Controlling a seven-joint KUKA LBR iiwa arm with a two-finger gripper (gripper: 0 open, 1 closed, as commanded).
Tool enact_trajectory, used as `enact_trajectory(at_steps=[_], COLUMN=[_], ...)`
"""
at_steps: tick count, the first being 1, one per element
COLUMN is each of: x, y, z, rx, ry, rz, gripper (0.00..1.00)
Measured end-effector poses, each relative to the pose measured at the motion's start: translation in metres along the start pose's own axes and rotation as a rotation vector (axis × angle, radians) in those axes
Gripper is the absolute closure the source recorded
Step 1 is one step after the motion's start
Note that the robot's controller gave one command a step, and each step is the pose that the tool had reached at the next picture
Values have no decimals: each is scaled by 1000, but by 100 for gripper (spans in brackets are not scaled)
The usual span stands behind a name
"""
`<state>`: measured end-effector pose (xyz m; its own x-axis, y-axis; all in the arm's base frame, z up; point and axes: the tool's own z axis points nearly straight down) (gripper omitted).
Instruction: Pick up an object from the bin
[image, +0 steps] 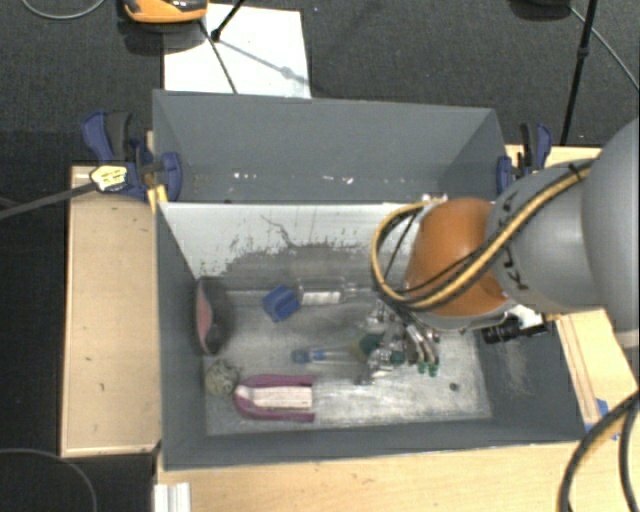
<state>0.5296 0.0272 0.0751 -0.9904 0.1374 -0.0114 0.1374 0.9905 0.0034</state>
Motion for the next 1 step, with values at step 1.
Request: enact_trajectory(at_steps=[1], x=[-1], y=[0], z=[-19], rx=[1], ry=[6], rz=[4], gripper=[100])
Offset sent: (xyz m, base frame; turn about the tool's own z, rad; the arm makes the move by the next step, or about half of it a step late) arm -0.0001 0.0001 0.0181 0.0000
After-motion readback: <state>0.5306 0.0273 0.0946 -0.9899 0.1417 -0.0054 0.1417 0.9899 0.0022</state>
